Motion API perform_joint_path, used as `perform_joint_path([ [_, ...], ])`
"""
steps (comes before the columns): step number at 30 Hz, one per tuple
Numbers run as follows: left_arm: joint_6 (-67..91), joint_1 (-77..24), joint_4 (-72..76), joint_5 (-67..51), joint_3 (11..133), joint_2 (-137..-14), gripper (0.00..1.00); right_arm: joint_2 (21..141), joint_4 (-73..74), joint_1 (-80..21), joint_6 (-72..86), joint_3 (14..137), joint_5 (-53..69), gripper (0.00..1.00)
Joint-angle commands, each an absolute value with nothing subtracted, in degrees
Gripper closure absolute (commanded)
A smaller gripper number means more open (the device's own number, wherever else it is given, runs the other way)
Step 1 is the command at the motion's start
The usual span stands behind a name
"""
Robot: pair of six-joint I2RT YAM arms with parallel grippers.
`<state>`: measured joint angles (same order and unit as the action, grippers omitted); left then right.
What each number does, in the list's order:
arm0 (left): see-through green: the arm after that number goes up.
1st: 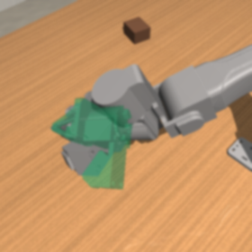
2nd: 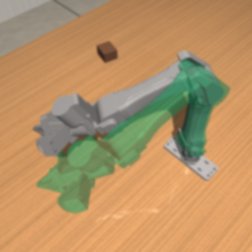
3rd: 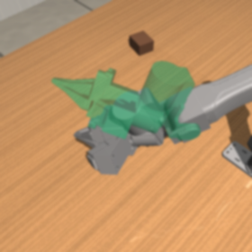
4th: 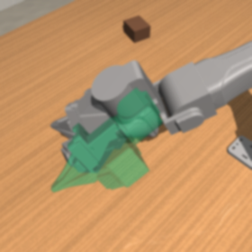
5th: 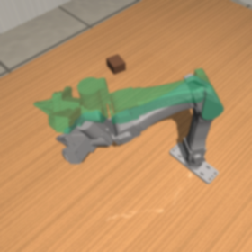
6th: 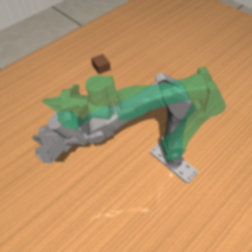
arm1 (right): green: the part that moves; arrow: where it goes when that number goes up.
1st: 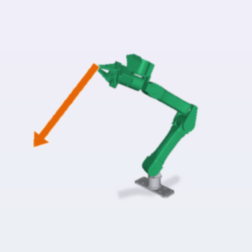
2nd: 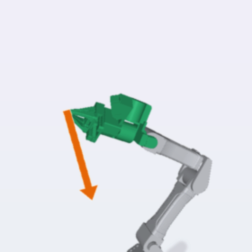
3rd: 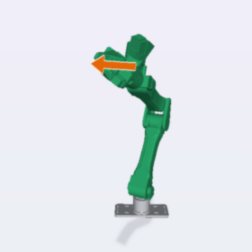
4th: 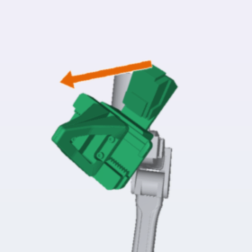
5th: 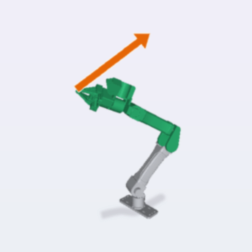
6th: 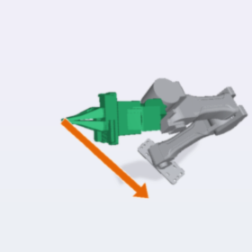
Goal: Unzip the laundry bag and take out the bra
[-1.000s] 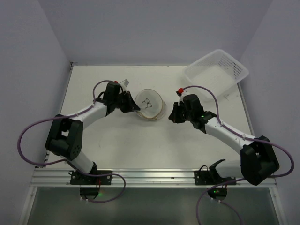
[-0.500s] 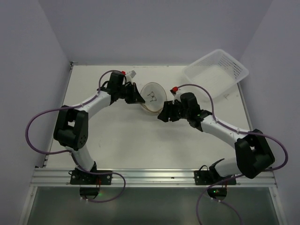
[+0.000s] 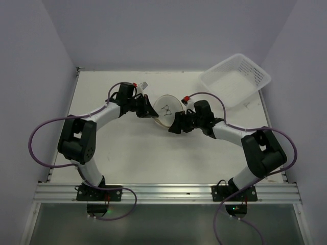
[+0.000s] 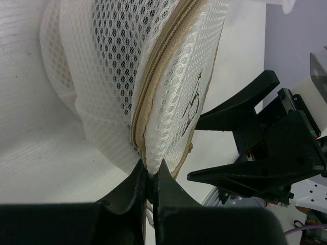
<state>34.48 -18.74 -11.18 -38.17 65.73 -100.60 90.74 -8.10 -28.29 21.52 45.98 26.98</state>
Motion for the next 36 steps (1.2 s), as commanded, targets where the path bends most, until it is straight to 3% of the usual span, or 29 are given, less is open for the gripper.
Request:
perform_joint_path([
  [1,36.7,-18.1,-8.9,-41.7,65.1,-97.7,1.0,91.6,-11.4,-28.1,19.3,48.9,31.7,0.32],
  [12,37.0,-17.9,-8.4,-42.3,65.2,-98.3,1.0,92.6,-12.0,-28.1,18.9,49.2,34.5,0.45],
  [16,36.7,-17.6,-8.5,-42.4,65.1,-98.3,1.0,92.4,-11.1,-28.1,18.0,49.0,33.2,0.57],
  [24,35.9,-16.5,-9.6,-42.6,65.2,-98.3,1.0,89.7,-8.4,-28.0,16.1,48.0,29.0,1.0],
  [36,27.1,-13.4,-18.1,-42.9,63.6,-95.8,1.0,83.1,2.5,-17.5,17.9,48.3,17.4,1.0],
])
